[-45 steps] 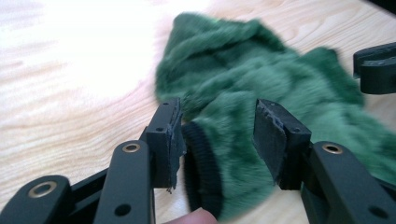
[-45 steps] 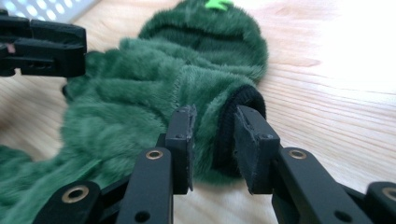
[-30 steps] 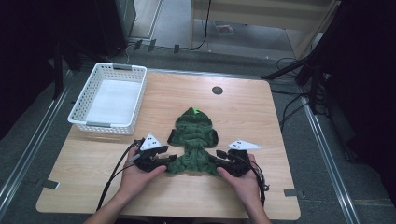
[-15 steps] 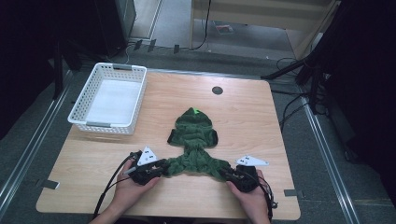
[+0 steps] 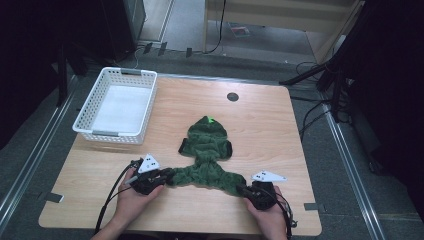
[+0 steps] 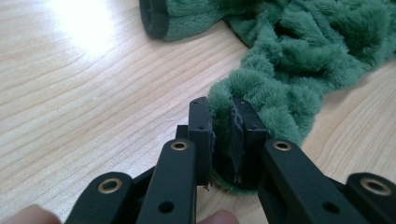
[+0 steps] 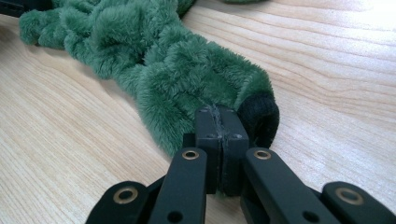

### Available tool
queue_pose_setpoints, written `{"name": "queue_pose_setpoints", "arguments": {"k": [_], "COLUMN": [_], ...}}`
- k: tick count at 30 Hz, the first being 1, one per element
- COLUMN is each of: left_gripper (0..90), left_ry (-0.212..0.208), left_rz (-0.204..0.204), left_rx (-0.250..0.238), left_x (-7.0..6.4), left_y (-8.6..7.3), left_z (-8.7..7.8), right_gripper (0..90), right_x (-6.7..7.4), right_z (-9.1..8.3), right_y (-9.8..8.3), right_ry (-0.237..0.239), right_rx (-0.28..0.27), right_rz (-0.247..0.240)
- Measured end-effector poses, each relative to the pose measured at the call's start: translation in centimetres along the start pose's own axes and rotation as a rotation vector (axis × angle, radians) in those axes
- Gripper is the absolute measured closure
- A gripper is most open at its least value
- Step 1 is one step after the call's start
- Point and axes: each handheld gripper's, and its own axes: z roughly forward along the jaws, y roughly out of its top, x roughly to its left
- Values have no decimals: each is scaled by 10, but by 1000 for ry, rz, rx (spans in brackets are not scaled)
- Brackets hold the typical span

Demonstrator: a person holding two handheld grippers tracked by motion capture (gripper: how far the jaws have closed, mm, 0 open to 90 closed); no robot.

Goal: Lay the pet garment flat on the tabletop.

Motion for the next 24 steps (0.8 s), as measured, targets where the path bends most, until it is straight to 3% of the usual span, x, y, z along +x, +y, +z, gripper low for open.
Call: {"name": "queue_pose_setpoints", "arguments": {"k": [2,6,8,12,16,21,24], "left_gripper": [734,562,530,538,502,336,261], "left_ry": [-4,-58,-68,-46,-45,11,18], "left_rz": [3,-32,-48,-35,-42,-50,-68], "left_rx": [-22,-101,-126,-125,-158,-203,-220], "left_x": [-1,4,6,7,11,18,25], "left_y": [-1,-3,-4,-6,-9,-12,-15], "left_z": [-1,-8,-10,-15,-24,-37,-48], "right_gripper": [855,751,729,677,551,462,376], "right_x": [2,5,5,1,-6,-16,-22], "right_z": [-1,-6,-9,-12,-18,-24,-28], "right_y": [0,2,4,4,4,3,3], "right_ry": [-1,35,33,14,0,-23,-57], "right_rx": [-14,-90,-127,-157,-207,-248,-265], "right_rz": [-6,-36,-49,-45,-32,-33,-21]}}
